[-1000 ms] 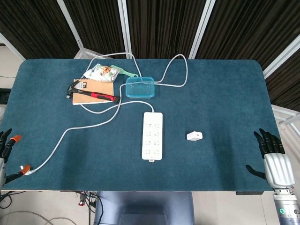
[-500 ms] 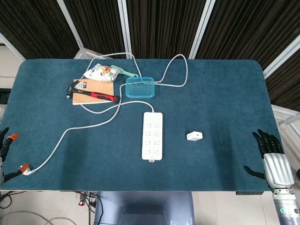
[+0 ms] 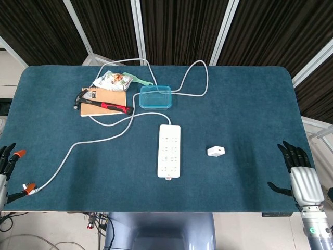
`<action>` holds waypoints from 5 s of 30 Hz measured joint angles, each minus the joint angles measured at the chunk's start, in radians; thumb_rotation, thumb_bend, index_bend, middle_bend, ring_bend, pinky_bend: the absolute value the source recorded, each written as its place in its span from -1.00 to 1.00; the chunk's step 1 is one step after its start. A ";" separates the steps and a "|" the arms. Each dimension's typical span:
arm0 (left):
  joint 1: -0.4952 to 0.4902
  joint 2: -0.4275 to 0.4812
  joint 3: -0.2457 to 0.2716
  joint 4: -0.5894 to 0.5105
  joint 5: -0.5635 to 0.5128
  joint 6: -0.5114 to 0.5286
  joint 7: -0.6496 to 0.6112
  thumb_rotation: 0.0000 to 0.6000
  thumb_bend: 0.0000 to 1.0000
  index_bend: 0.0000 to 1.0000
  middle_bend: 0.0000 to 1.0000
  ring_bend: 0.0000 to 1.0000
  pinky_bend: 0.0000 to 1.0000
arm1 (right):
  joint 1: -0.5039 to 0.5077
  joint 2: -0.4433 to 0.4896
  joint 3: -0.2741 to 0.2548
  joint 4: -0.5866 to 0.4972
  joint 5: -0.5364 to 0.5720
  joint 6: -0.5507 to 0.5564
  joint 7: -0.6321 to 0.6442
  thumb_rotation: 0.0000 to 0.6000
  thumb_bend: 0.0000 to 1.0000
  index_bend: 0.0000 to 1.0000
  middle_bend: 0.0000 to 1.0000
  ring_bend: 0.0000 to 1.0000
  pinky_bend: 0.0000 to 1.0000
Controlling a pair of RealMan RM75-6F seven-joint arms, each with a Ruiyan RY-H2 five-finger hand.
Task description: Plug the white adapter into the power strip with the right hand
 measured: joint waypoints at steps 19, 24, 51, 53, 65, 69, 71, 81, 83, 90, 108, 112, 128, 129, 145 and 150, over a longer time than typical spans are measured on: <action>0.006 -0.020 -0.013 -0.011 -0.021 0.013 0.011 1.00 -0.87 -0.65 -1.00 -1.00 -1.00 | 0.429 0.091 0.178 -0.116 0.543 -0.573 -0.090 1.00 -0.67 -0.70 -0.69 -0.81 -0.93; 0.006 -0.020 -0.018 -0.013 -0.036 0.008 0.007 1.00 -0.87 -0.65 -1.00 -1.00 -1.00 | 0.520 0.005 0.160 -0.095 0.708 -0.600 -0.208 1.00 -0.67 -0.65 -0.64 -0.77 -0.93; 0.004 -0.028 -0.029 -0.020 -0.062 -0.005 0.021 1.00 -0.87 -0.65 -1.00 -1.00 -1.00 | 0.595 -0.324 0.105 0.130 0.857 -0.490 -0.266 1.00 -0.67 -0.34 -0.40 -0.69 -0.93; 0.004 -0.029 -0.029 -0.020 -0.061 -0.004 0.024 1.00 -0.87 -0.65 -1.00 -1.00 -1.00 | 0.588 -0.326 0.104 0.139 0.849 -0.495 -0.253 1.00 -0.65 -0.32 -0.40 -0.69 -0.93; 0.003 -0.034 -0.025 -0.022 -0.056 -0.007 0.038 1.00 -0.87 -0.65 -1.00 -1.00 -1.00 | 0.555 -0.362 0.097 0.225 0.790 -0.524 -0.191 1.00 -0.48 -0.24 -0.33 -0.63 -0.93; 0.003 -0.035 -0.024 -0.023 -0.056 -0.009 0.039 1.00 -0.87 -0.65 -1.00 -1.00 -1.00 | 0.546 -0.380 0.097 0.254 0.765 -0.531 -0.170 1.00 -0.44 -0.23 -0.29 -0.61 -0.93; 0.002 -0.036 -0.024 -0.024 -0.057 -0.010 0.041 1.00 -0.87 -0.65 -1.00 -1.00 -1.00 | 0.542 -0.387 0.099 0.264 0.754 -0.533 -0.162 1.00 -0.41 -0.22 -0.27 -0.60 -0.93; 0.004 -0.035 -0.027 -0.028 -0.062 -0.007 0.031 1.00 -0.87 -0.66 -1.00 -1.00 -1.00 | 0.528 -0.400 0.108 0.291 0.722 -0.544 -0.139 1.00 -0.33 -0.16 -0.16 -0.54 -0.93; 0.004 -0.035 -0.027 -0.028 -0.063 -0.008 0.031 1.00 -0.87 -0.66 -1.00 -1.00 -1.00 | 0.526 -0.401 0.108 0.293 0.719 -0.546 -0.140 1.00 -0.32 -0.15 -0.15 -0.54 -0.93; 0.004 -0.035 -0.024 -0.035 -0.065 -0.015 0.031 1.00 -0.87 -0.66 -1.00 -1.00 -1.00 | 0.520 -0.399 0.113 0.294 0.706 -0.557 -0.128 1.00 -0.29 -0.03 -0.09 -0.50 -0.93; 0.005 -0.030 -0.025 -0.044 -0.075 -0.021 0.021 1.00 -0.87 -0.66 -1.00 -1.00 -1.00 | 0.514 -0.421 0.138 0.315 0.664 -0.563 -0.094 1.00 -0.04 0.24 0.08 -0.38 -0.93; 0.005 -0.029 -0.028 -0.044 -0.078 -0.021 0.014 1.00 -0.87 -0.65 -1.00 -1.00 -1.00 | 0.512 -0.383 0.152 0.269 0.625 -0.557 -0.081 1.00 -0.03 0.25 0.09 -0.37 -0.93; 0.006 -0.032 -0.028 -0.047 -0.079 -0.019 0.017 1.00 -0.87 -0.65 -1.00 -1.00 -1.00 | 0.632 -0.111 0.153 0.021 0.548 -0.717 -0.225 1.00 -0.01 0.25 0.09 -0.37 -0.93; 0.007 -0.033 -0.029 -0.047 -0.079 -0.017 0.017 1.00 -0.87 -0.65 -1.00 -1.00 -1.00 | 0.645 -0.107 0.153 0.012 0.555 -0.723 -0.239 1.00 -0.01 0.25 0.09 -0.37 -0.93; 0.001 -0.035 -0.036 -0.042 -0.099 -0.032 0.014 1.00 -0.87 -0.66 -1.00 -1.00 -1.00 | 0.831 -0.212 0.144 -0.040 0.928 -0.572 -0.453 1.00 -0.01 0.26 0.09 -0.37 -0.93; -0.001 -0.035 -0.041 -0.039 -0.108 -0.037 0.014 1.00 -0.87 -0.65 -1.00 -1.00 -1.00 | 0.891 -0.249 0.140 -0.064 1.069 -0.481 -0.538 1.00 0.02 0.26 0.09 -0.37 -0.93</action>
